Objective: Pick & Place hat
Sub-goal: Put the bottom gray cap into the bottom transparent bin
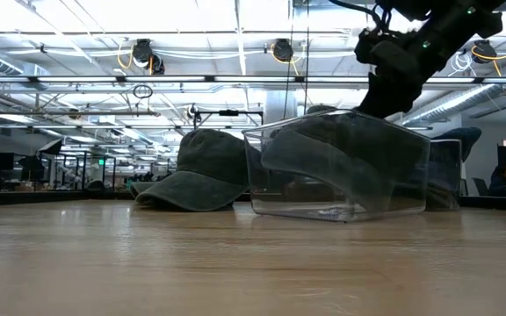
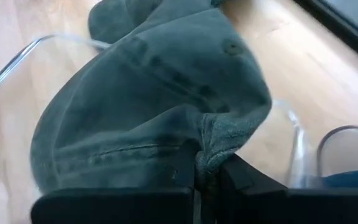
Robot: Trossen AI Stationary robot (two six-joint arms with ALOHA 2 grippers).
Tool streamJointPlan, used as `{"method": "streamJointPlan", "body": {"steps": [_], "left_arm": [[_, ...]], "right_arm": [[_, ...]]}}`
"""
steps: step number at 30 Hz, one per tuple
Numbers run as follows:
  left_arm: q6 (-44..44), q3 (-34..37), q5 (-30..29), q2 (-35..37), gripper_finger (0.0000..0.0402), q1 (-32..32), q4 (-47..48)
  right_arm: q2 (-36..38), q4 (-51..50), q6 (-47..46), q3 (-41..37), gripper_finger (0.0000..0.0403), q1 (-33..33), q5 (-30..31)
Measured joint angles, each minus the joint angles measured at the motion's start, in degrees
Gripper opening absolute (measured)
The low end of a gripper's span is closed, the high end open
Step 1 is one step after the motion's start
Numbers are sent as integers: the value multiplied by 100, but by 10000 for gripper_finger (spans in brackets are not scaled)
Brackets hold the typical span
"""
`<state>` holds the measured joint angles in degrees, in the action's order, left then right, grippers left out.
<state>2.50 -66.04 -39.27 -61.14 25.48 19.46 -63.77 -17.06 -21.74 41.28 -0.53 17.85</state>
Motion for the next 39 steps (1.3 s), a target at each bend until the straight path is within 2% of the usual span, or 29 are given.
{"method": "streamJointPlan", "body": {"steps": [7,13,25,39], "left_arm": [[0,0,-2,0,379,0,1],[0,0,0,0,379,0,0],[0,0,-2,-2,379,0,0],[0,0,-1,-1,379,0,1]], "right_arm": [[30,-165,-18,0,11,-432,-775],[154,-172,12,2,11,-674,-739],[153,-675,182,7,11,-672,-745],[151,-704,233,-31,11,-672,-732]]}}
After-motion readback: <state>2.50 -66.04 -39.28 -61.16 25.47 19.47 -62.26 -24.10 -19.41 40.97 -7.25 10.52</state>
